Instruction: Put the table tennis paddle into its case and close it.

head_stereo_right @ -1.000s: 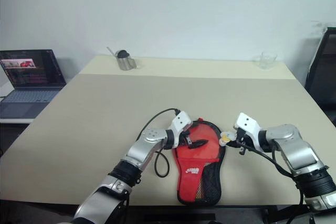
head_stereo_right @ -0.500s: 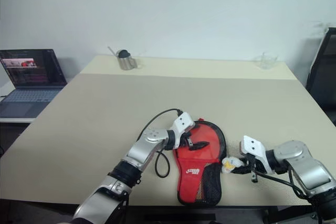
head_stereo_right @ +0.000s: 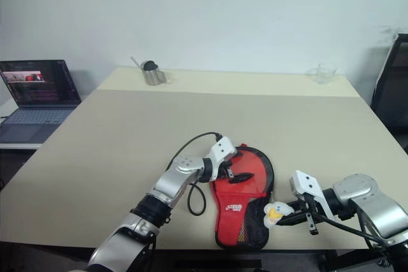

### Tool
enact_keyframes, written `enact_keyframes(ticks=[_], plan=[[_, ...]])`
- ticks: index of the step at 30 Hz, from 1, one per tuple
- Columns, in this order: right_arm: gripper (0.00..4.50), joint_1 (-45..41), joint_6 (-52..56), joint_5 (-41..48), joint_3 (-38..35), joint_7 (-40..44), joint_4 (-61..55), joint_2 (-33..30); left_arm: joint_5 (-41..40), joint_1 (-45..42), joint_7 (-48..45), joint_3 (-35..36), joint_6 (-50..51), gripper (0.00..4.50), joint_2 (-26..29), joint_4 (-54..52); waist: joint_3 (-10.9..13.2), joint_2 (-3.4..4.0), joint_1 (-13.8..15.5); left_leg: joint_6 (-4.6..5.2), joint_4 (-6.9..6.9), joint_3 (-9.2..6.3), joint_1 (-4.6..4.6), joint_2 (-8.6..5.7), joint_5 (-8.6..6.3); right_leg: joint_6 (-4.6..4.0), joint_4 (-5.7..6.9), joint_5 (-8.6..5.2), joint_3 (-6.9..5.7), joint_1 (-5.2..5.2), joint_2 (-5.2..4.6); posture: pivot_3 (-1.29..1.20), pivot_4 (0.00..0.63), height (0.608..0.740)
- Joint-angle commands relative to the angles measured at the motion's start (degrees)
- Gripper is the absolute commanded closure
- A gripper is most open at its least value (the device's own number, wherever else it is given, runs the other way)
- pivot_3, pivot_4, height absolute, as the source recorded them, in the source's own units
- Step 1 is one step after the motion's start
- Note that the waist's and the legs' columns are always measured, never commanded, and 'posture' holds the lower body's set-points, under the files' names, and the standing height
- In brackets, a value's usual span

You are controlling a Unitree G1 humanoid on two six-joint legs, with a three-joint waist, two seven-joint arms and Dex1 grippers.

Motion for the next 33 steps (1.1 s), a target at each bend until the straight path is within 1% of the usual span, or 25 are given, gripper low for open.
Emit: enact_keyframes(ticks=[1, 12, 16, 33], plan=[[4.25, -0.28, 0.78, 2.96, 0.0, 3.7, -3.56, -1.62, 2.1, 1.15, -0.86, -2.27, 1.27, 0.0, 0.62, 2.06, 0.0, 0.0, 0.01, 0.0, 0.0, -0.01, 0.0, 0.0, 0.0, 0.0, 0.0, 0.0, -0.01, 0.0, 0.0, 0.0, 0.15, 0.74], [4.25, 0.2, 0.97, 3.86, 1.49, 6.22, -5.3, -2.4, 2.02, 0.95, -0.88, -2.06, 1.37, 0.0, 0.75, 2.21, 0.0, 0.0, 0.04, 0.0, 0.02, -0.07, 0.0, 0.0, 0.0, 0.0, 0.01, 0.0, -0.09, 0.03, 0.0, 0.0, 0.15, 0.74], [4.25, 1.56, -0.59, 2.87, 3.24, 7.4, -5.9, -2.93, 2.11, 1.08, -0.86, -2.09, 1.58, 0.0, 0.9, 2.32, 0.0, 0.0, 0.05, 0.0, 0.03, -0.08, 0.0, 0.0, 0.0, -0.01, 0.0, 0.0, -0.09, 0.05, 0.0, 0.0, 0.15, 0.74], [4.26, 4.87, -2.43, 5.0, 5.06, 11.71, -7.68, -5.61, 2.26, 1.64, -1.3, -2.32, 2.96, 0.0, 1.45, 1.39, -0.01, 0.0, 0.04, 0.0, 0.08, -0.12, 0.06, 0.02, 0.0, -0.01, 0.04, 0.0, -0.11, 0.13, 0.0, 0.0, 0.15, 0.74]])
